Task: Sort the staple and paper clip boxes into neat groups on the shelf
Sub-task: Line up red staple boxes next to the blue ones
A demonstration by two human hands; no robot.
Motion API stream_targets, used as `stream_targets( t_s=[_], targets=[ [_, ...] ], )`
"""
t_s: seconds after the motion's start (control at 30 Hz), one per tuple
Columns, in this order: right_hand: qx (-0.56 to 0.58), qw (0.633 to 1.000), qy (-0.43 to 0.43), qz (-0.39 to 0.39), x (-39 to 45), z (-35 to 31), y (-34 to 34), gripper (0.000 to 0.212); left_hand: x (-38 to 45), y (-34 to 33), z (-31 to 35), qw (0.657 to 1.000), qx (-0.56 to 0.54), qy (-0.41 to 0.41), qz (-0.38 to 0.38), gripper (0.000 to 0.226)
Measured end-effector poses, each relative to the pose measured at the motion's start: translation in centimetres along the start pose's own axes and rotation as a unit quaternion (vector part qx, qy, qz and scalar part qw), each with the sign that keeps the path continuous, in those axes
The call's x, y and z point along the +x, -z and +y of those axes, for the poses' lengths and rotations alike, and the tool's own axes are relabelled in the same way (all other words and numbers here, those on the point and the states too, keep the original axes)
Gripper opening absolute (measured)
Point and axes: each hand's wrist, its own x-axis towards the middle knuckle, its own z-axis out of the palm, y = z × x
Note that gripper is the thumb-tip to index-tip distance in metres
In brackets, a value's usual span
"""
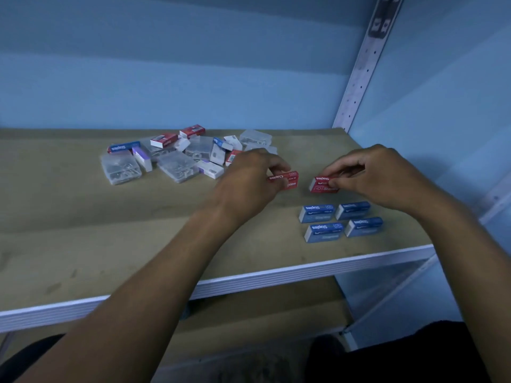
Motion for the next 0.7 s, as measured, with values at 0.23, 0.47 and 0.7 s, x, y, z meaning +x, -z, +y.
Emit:
stream_targets(
  t_s=[0.23,0.47,0.7],
  targets=[
    [0.009,1.000,-0.018,-0.001,-0.2,1.9,0.8,0.022,1.0,-2.4,1.4,1.000,-0.013,-0.017,-0.018,0.018],
    [0.024,1.000,-0.012,0.005,-0.3,1.2,1.1,0.021,0.6,-1.7,1.3,0.999,0.010,-0.030,-0.038,0.018],
    [0.042,0.998,0.036,-0.027,-0.6,-2.3,-0.1,0.018,-2.0,2.2,0.0,0.997,0.044,-0.027,-0.056,0.018]
  ],
)
